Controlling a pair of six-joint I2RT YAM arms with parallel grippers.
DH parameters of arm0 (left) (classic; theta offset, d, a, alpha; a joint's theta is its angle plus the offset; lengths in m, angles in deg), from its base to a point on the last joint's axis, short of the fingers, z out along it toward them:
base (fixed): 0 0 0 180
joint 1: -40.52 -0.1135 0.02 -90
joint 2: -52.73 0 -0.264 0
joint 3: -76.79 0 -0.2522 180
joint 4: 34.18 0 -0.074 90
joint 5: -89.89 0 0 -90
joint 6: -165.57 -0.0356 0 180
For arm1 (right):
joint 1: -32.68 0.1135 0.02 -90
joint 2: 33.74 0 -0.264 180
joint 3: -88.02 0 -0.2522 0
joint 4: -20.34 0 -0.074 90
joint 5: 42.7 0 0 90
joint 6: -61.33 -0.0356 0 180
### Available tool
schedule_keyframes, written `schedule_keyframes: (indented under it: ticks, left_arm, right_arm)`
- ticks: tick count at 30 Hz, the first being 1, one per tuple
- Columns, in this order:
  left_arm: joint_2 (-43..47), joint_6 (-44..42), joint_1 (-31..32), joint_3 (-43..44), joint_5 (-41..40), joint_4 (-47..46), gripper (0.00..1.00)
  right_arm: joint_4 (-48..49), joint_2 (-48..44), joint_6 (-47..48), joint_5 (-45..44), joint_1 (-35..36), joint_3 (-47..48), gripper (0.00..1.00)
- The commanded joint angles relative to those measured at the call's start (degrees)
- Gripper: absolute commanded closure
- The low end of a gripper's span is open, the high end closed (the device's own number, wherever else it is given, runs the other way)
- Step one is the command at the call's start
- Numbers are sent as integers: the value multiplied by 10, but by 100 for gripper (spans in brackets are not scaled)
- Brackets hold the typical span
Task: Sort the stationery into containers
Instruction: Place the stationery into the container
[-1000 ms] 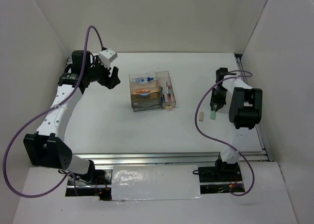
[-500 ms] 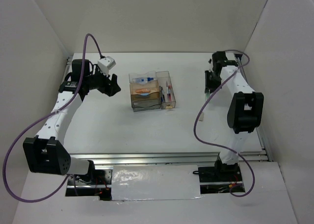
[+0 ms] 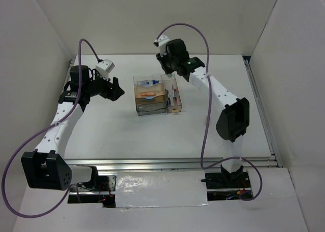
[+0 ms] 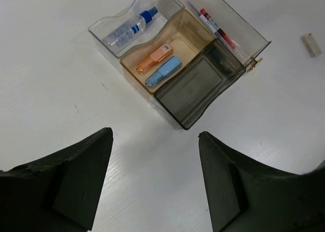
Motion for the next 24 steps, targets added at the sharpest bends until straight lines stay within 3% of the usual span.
schedule_keyframes:
  ticks: [1, 13, 17, 22, 24]
  left_arm:
    - [31, 24, -8, -1, 2, -44, 19]
    - [25, 20, -14, -10, 3, -40, 18]
    - [18, 21, -14, -1, 7, -32, 17]
    - [30, 16, -14, -7, 1, -30, 16]
    - [34, 14, -15, -10, -4, -29, 16]
  right_arm:
    - [93, 50, 58, -25, 25, 19, 100]
    - [155, 122, 82, -25, 74, -23, 100]
    - [158, 146, 88, -26, 78, -32, 85]
    - [153, 164, 83, -27, 77, -23, 84]
    - [148, 165, 80, -24, 78, -19, 75]
